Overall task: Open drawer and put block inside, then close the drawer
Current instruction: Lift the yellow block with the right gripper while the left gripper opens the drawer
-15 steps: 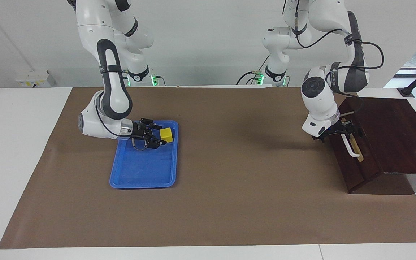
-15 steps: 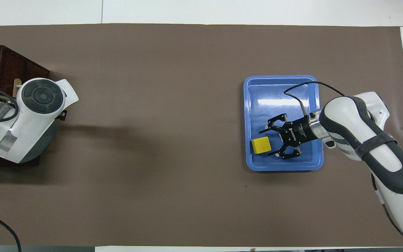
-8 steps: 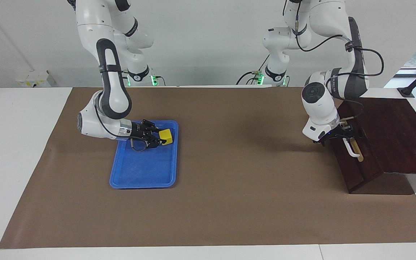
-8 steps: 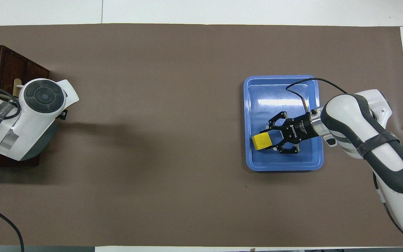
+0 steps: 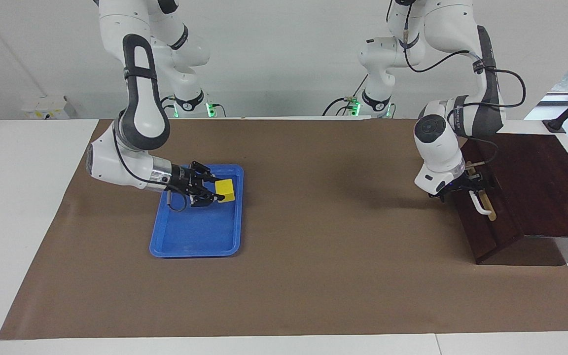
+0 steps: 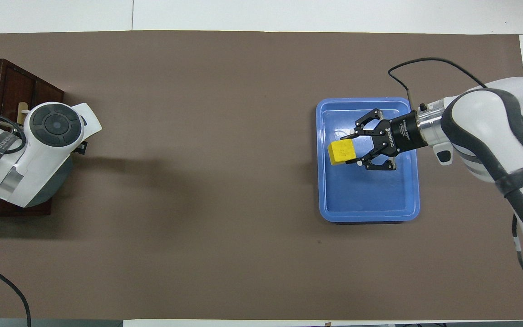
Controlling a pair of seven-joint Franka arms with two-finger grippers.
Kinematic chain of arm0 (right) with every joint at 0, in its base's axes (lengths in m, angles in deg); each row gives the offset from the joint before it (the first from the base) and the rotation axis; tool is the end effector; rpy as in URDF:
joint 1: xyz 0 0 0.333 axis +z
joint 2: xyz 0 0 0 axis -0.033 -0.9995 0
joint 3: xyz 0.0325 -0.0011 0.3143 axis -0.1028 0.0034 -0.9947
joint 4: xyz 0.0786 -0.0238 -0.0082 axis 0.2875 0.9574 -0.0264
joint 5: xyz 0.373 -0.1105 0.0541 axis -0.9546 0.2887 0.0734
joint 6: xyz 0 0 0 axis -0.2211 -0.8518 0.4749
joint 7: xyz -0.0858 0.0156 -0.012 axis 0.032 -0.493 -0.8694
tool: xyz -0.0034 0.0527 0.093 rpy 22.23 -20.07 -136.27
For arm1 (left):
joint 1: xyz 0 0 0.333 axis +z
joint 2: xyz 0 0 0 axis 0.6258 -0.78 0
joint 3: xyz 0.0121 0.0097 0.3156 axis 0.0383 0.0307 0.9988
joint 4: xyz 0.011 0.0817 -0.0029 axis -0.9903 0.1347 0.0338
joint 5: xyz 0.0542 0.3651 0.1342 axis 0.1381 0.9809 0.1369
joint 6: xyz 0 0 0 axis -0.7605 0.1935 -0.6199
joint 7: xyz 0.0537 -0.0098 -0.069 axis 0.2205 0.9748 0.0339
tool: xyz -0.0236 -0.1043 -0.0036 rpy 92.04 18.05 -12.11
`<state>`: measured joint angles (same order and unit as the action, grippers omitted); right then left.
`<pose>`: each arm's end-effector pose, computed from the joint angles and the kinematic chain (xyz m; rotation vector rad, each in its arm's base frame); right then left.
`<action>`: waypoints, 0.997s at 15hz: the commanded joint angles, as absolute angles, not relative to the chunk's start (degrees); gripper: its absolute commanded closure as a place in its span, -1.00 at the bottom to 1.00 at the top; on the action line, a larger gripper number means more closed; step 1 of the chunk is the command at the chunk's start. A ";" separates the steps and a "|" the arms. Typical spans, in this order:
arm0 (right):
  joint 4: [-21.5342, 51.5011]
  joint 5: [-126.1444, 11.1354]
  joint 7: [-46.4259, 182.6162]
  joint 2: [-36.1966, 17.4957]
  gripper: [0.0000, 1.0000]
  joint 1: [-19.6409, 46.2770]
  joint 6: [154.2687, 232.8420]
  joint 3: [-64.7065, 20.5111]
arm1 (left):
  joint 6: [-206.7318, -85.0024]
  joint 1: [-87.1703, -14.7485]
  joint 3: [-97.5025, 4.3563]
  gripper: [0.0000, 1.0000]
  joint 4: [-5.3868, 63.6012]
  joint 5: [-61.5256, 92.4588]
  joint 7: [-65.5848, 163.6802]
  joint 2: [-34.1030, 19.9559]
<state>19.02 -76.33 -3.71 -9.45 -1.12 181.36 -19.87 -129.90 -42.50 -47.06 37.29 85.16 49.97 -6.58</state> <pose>0.5946 0.0787 0.3735 -1.8470 1.6409 0.9022 0.5761 -0.0420 0.3638 -2.4875 0.3707 -0.0764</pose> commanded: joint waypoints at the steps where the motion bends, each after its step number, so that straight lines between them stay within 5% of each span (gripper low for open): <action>1: 14.95 -76.57 -9.06 -6.24 1.00 -0.57 178.44 -20.08 | -132.20 -42.96 -47.41 -1.00 37.77 86.22 50.39 -7.21; 15: 9.23 -75.96 -17.86 -2.97 1.00 4.97 178.96 -20.96 | -132.55 -52.10 -47.68 -1.00 36.54 79.89 51.09 -7.56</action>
<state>9.83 -76.32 -17.07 -2.67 4.81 178.64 -20.73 -130.92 -49.21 -47.66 37.01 81.69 50.58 -6.43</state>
